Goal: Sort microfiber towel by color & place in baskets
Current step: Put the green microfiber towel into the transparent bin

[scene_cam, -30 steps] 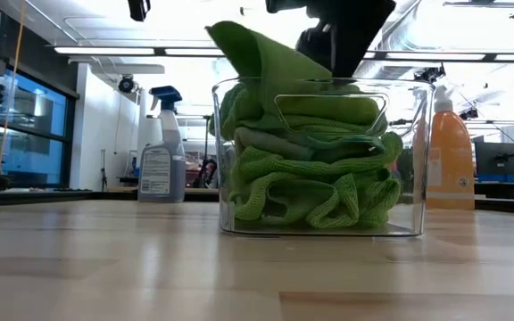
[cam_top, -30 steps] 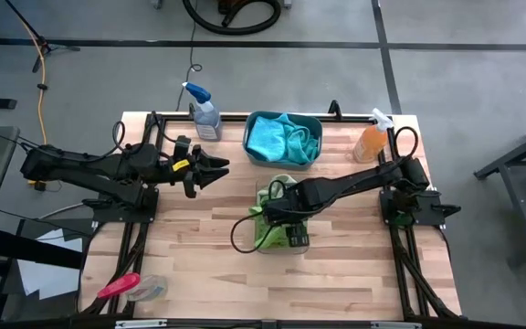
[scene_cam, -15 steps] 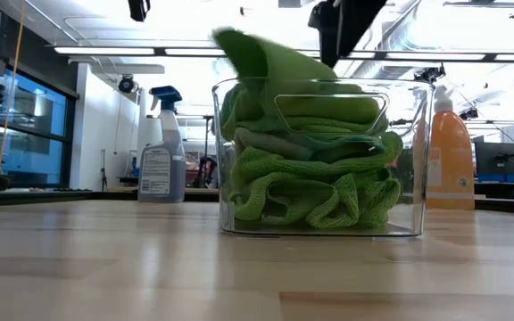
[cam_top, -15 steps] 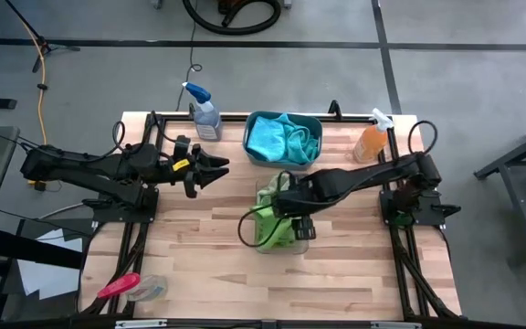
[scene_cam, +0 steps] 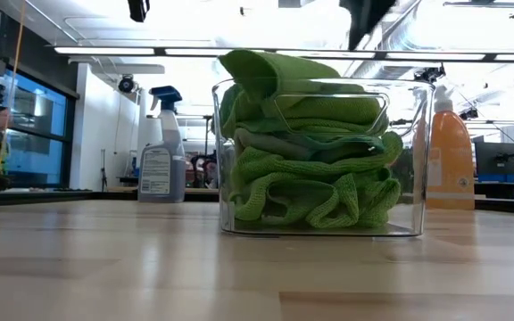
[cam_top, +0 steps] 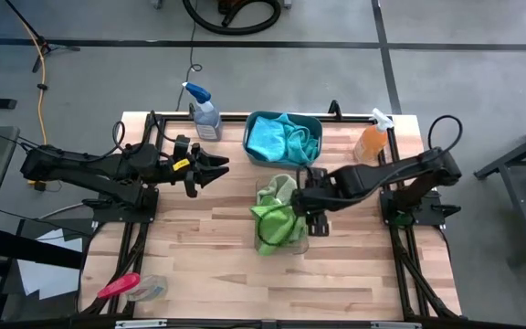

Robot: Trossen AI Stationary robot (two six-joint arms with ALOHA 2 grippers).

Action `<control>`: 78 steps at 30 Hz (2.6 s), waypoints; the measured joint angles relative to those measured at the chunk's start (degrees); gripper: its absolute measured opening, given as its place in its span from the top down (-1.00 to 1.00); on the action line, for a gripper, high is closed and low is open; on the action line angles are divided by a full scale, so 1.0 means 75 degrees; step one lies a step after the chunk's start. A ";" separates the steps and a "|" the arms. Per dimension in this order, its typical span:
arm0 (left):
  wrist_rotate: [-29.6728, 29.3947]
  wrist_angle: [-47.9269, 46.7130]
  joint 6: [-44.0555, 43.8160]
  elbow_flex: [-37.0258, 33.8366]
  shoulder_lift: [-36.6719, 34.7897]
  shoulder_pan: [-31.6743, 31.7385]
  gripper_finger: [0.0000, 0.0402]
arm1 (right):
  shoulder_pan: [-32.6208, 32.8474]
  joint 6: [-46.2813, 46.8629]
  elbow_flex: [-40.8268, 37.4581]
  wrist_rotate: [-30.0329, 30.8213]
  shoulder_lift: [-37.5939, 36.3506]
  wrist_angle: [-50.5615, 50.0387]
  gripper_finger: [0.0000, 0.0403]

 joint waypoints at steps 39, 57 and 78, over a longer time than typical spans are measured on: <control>-0.0134 0.0141 -0.0024 0.0000 0.0000 0.0000 0.02 | -0.0204 0.1422 -0.3972 -0.0437 -0.0382 0.4081 0.97; -0.0134 0.0137 0.0043 0.0000 0.0000 0.0000 0.02 | -0.0339 0.1196 -0.2789 0.0332 -0.1259 0.1513 0.98; -0.0134 0.0133 0.0018 0.0000 0.0000 -0.0003 0.02 | -0.0752 0.1040 -0.2792 0.0122 0.0375 0.4226 0.97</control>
